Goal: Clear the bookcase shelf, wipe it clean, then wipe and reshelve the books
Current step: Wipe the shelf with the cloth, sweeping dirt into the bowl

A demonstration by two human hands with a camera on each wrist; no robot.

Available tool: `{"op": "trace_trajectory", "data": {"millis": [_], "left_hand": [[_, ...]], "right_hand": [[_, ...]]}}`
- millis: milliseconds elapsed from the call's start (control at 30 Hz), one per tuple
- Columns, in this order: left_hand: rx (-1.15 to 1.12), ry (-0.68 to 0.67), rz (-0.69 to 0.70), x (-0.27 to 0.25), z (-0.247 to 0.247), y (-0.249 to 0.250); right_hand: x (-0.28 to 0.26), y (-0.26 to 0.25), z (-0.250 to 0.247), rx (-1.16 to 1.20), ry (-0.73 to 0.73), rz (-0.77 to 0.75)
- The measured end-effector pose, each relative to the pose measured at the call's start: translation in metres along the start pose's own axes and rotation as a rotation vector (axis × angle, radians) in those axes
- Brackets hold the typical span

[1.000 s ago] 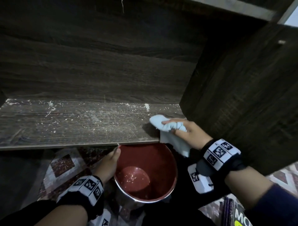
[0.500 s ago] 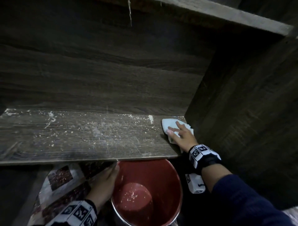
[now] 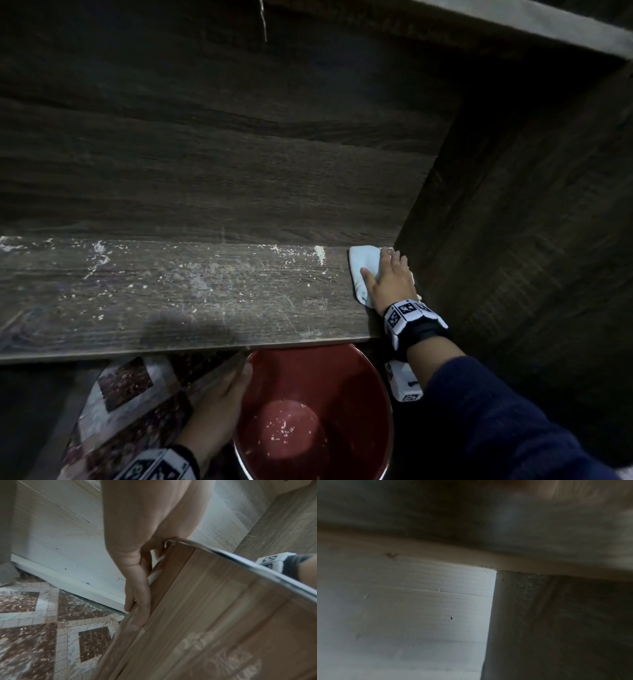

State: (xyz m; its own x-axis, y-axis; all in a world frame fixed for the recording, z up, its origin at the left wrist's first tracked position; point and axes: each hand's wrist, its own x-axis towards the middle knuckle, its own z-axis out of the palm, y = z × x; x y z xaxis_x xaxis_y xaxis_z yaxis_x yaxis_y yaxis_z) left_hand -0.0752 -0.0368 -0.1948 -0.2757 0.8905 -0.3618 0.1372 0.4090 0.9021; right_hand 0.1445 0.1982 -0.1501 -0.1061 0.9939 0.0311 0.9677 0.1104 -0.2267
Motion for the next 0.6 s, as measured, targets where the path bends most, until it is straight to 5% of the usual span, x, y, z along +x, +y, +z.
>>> {"op": "trace_trajectory", "data": {"millis": [233, 600], "left_hand": [[-0.045, -0.004, -0.038, 0.007, 0.0, -0.007], [-0.088, 0.021, -0.064, 0.004, -0.005, -0.008]], "right_hand": [[0.012, -0.014, -0.004, -0.086, -0.117, -0.196], [-0.053, -0.033, 0.009, 0.076, -0.177, -0.461]]}}
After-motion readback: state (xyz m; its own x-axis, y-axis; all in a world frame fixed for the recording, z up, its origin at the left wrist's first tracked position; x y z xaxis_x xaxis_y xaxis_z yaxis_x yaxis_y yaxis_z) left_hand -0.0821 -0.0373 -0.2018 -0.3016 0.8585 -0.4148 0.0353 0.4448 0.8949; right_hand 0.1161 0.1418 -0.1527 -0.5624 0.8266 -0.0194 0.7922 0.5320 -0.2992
